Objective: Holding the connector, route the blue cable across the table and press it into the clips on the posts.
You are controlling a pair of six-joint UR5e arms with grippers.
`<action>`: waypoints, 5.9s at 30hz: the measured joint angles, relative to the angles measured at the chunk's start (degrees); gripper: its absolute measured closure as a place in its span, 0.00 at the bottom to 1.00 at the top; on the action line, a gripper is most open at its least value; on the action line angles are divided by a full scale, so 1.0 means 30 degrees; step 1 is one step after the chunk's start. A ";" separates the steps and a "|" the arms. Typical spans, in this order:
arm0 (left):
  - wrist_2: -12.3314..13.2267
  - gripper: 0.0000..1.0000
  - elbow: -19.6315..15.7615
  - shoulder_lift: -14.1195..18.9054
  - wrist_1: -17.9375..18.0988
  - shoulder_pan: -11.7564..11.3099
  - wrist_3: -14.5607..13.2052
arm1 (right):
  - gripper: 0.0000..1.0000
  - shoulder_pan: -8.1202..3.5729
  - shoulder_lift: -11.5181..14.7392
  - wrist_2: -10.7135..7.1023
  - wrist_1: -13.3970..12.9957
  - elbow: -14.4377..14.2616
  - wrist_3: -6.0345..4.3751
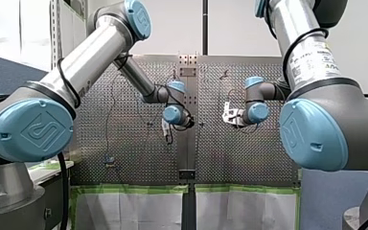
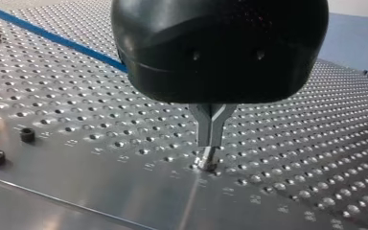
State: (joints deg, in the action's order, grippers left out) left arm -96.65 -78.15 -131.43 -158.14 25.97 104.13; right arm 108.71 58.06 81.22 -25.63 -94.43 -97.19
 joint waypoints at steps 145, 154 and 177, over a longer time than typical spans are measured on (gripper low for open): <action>-0.6886 0.08 0.5247 -0.2364 -0.2554 0.4910 0.1806 | 1.00 -0.0873 0.1121 -0.3618 0.1360 0.0374 0.0864; -0.7172 0.84 0.5244 -0.2359 -0.2621 0.4996 0.1990 | 1.00 -0.0879 0.1133 -0.3612 0.1334 0.0383 0.0860; -0.7342 1.00 0.5196 -0.2285 -0.3265 0.5141 0.2167 | 1.00 -0.0922 0.2078 -0.4273 0.1540 0.0846 0.0399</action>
State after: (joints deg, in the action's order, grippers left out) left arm -118.68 -62.56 -138.28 -167.93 41.39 110.63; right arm 105.95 64.29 68.40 -21.01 -91.89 -95.99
